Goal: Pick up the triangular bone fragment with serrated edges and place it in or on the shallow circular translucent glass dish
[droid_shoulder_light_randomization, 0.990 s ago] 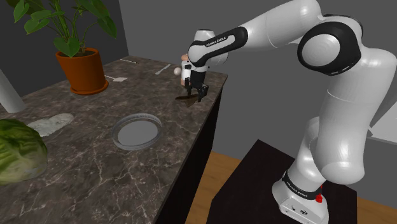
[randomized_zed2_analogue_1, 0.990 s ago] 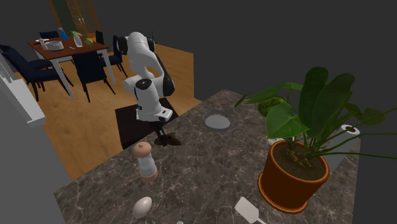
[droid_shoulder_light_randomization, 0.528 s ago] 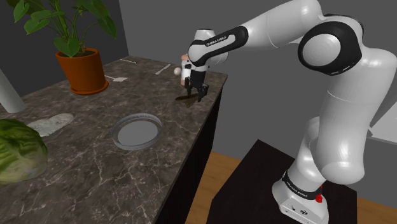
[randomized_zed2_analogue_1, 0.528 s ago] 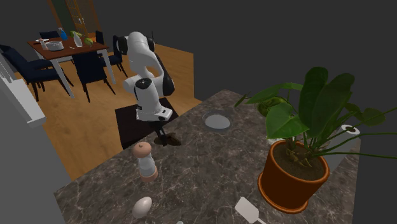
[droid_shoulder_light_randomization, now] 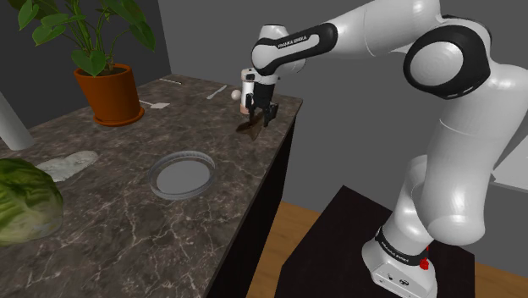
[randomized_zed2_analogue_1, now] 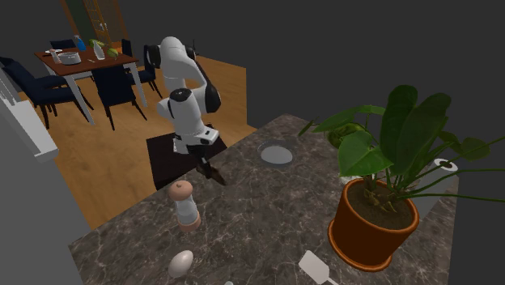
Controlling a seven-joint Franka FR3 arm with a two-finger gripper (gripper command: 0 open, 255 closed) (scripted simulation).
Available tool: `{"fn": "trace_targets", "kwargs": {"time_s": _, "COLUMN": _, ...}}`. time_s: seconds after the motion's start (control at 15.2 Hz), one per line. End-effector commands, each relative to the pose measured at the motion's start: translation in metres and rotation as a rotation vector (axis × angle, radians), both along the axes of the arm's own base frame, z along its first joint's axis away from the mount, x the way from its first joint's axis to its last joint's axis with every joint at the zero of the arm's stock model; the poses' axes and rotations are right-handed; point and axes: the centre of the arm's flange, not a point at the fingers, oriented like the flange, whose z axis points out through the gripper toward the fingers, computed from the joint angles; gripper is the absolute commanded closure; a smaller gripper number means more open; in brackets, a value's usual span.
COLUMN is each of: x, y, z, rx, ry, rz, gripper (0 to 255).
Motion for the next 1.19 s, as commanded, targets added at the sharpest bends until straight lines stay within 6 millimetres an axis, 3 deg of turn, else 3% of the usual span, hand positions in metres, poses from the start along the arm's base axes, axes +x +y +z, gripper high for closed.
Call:
{"fn": "trace_targets", "kwargs": {"time_s": 0.0, "x": 0.0, "y": -0.001, "z": 0.011, "rx": 0.0, "ry": 0.0, "rz": 0.0, "gripper": 255}}
{"fn": "trace_targets", "kwargs": {"time_s": 0.59, "x": 0.0, "y": -0.001, "z": 0.053, "rx": 0.0, "ry": 0.0, "rz": 0.0, "gripper": 255}}
{"fn": "trace_targets", "kwargs": {"time_s": 1.12, "x": -0.003, "y": 0.105, "z": 0.054, "rx": 0.0, "ry": 0.0, "rz": 0.0, "gripper": 255}}
